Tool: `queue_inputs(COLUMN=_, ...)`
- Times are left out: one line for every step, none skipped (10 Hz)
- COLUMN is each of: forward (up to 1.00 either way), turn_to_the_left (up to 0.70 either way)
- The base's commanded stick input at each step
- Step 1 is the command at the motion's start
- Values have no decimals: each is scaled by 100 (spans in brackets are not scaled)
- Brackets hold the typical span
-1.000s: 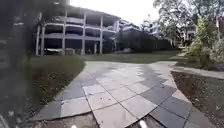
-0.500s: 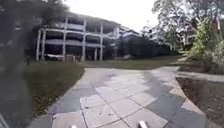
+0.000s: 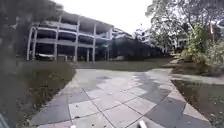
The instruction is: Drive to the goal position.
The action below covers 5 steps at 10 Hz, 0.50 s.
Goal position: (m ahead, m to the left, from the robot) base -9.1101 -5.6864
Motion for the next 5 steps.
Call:
queue_inputs(forward=50, turn_to_the_left=0)
queue_inputs(forward=50, turn_to_the_left=0)
queue_inputs(forward=50, turn_to_the_left=0)
queue_inputs(forward=50, turn_to_the_left=0)
queue_inputs(forward=50, turn_to_the_left=0)
